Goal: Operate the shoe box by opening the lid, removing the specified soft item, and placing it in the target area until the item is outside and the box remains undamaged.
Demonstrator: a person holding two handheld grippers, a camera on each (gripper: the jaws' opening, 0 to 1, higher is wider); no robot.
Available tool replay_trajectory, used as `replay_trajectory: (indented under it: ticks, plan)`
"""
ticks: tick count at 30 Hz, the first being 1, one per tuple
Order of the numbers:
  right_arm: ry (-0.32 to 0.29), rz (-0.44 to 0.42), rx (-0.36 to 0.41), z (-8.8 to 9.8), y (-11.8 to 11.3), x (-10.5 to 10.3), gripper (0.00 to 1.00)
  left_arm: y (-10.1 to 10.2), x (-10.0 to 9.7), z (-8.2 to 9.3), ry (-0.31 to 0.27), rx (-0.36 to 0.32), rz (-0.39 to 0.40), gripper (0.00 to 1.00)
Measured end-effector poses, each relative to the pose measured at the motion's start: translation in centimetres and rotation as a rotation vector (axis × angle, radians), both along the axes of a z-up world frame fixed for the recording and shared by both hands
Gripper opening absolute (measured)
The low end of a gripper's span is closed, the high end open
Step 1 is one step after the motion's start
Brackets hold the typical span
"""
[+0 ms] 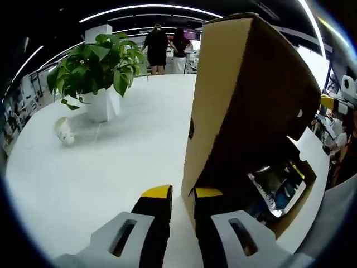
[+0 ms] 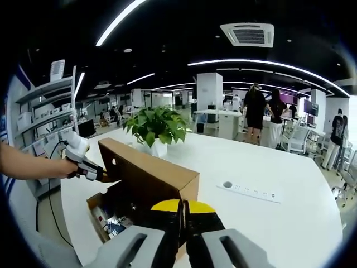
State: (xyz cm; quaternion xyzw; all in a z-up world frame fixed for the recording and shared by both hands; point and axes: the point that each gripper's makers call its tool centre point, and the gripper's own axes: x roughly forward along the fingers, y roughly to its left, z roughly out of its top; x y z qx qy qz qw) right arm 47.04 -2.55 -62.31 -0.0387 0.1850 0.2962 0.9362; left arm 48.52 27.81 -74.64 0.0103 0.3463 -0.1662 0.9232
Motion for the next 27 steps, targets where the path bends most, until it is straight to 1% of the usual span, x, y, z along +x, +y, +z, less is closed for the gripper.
replay_trajectory:
  ticks: [5,16,22,27]
  plan:
    - [0.001,-0.001,-0.010,0.1,0.0,0.8,0.00,-0.2,0.2,0.1,-0.007,-0.006,-0.011,0.09]
    - [-0.001,-0.003,-0.025,0.2,-0.1,1.9,0.00,-0.5,0.6,0.3,-0.015,-0.016,-0.015,0.06]
    - [-0.006,-0.004,-0.036,0.2,-0.1,2.5,0.00,-0.8,0.8,0.4,-0.023,-0.010,-0.042,0.01]
    - [-0.009,-0.008,-0.036,0.1,-0.2,2.8,0.00,-0.8,0.9,0.5,-0.031,0.001,-0.051,0.01]
